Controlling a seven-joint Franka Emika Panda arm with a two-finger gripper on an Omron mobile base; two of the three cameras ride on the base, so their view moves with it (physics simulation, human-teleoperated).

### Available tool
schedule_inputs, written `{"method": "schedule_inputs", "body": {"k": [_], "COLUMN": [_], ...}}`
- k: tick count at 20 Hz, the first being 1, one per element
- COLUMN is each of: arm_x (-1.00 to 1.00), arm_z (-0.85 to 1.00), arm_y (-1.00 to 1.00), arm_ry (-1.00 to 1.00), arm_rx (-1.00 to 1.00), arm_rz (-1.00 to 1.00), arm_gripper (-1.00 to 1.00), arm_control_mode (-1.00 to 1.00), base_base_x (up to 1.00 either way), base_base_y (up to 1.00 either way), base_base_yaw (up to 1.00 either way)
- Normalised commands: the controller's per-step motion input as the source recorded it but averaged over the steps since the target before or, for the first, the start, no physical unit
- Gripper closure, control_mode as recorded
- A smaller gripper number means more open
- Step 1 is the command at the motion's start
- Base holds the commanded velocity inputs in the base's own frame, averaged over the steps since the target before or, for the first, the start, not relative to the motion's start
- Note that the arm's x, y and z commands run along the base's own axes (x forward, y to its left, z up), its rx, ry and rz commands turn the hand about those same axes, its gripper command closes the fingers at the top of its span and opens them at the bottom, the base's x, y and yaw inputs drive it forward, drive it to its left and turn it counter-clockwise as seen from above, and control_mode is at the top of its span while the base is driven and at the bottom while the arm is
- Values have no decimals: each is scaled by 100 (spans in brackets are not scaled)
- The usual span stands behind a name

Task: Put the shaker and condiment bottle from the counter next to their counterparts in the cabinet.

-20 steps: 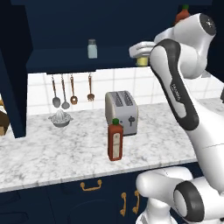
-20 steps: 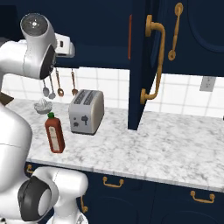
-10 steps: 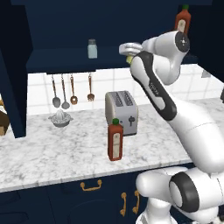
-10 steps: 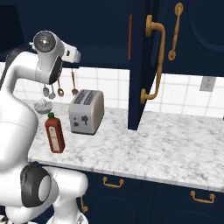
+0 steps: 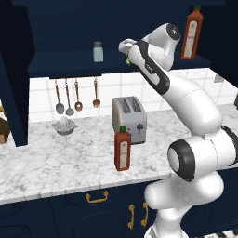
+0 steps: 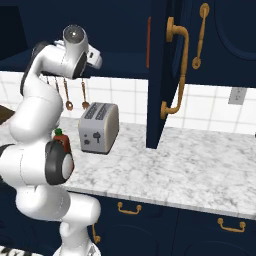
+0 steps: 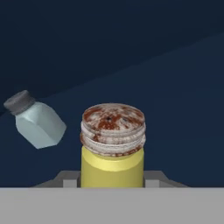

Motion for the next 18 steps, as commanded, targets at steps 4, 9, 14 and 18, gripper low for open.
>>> {"method": "schedule_inputs", "body": {"k": [4, 9, 14, 18], "arm_x": [40, 3, 2, 1], "arm_z": [4, -1, -33, -35], "arm_y": [5, 4, 8, 3], "arm_ry": [-9, -9, -15, -14], "arm_rx": [-16, -14, -3, -6], "arm_rz": [5, 3, 5, 8], "arm_gripper": [100, 100, 100, 100], "arm_control_mode": [-100, -100, -100, -100], "base_base_x": [0, 0, 0, 0], "base_base_y": [0, 0, 0, 0], "base_base_yaw": [0, 0, 0, 0]}}
